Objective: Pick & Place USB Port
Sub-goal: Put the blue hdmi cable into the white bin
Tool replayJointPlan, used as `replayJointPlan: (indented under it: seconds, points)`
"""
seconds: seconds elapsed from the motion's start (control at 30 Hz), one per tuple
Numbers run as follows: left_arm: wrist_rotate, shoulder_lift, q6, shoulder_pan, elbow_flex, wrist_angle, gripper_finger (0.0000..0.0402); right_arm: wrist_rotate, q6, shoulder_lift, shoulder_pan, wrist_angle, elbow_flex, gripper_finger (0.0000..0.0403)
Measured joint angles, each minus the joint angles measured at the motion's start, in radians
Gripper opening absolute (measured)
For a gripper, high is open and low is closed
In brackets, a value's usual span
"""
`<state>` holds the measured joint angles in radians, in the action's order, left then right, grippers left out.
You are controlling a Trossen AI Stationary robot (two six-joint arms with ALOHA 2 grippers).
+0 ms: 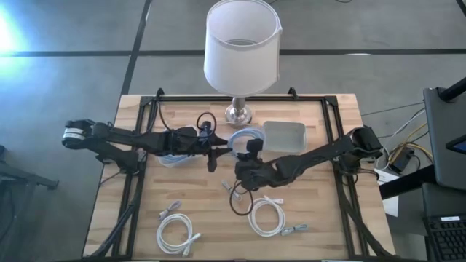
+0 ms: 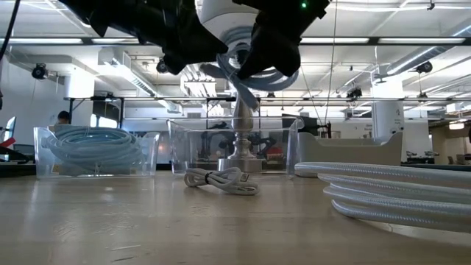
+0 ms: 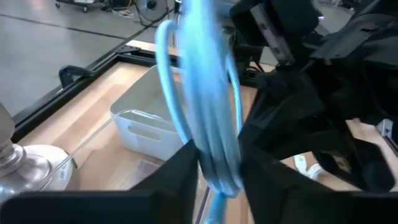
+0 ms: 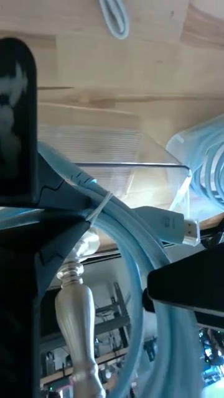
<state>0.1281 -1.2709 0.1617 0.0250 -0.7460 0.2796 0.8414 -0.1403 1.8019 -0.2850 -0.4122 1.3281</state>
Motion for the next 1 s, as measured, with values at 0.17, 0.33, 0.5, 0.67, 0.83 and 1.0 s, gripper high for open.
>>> replayJointPlan:
  seconds: [0.17,0.33,0.5,0.67,0.83,1.0]
  points:
    - [0.011,0.000,-0.011,0.001,0.001,-0.011,0.0048,-0.003,0.004,-0.002,0.007,0.000,-0.001,0.0059]
    - [0.072,-0.001,-0.012,0.000,0.001,-0.036,0.0043,-0.004,-0.021,-0.002,0.006,-0.004,-0.001,0.0100]
    - [0.096,0.003,-0.011,0.001,0.001,-0.063,0.0045,-0.004,0.016,-0.014,0.001,-0.106,0.005,0.0131]
    - [0.099,0.038,-0.010,0.000,0.001,-0.078,0.0045,-0.003,0.134,-0.078,0.001,-0.226,0.005,0.0146]
    - [0.100,0.100,-0.005,-0.001,0.001,-0.114,0.0045,-0.008,0.257,-0.177,-0.001,-0.294,-0.002,0.0146]
    - [0.106,0.217,0.020,-0.002,0.001,-0.268,0.0044,-0.012,0.340,-0.273,-0.005,-0.320,-0.043,0.0137]
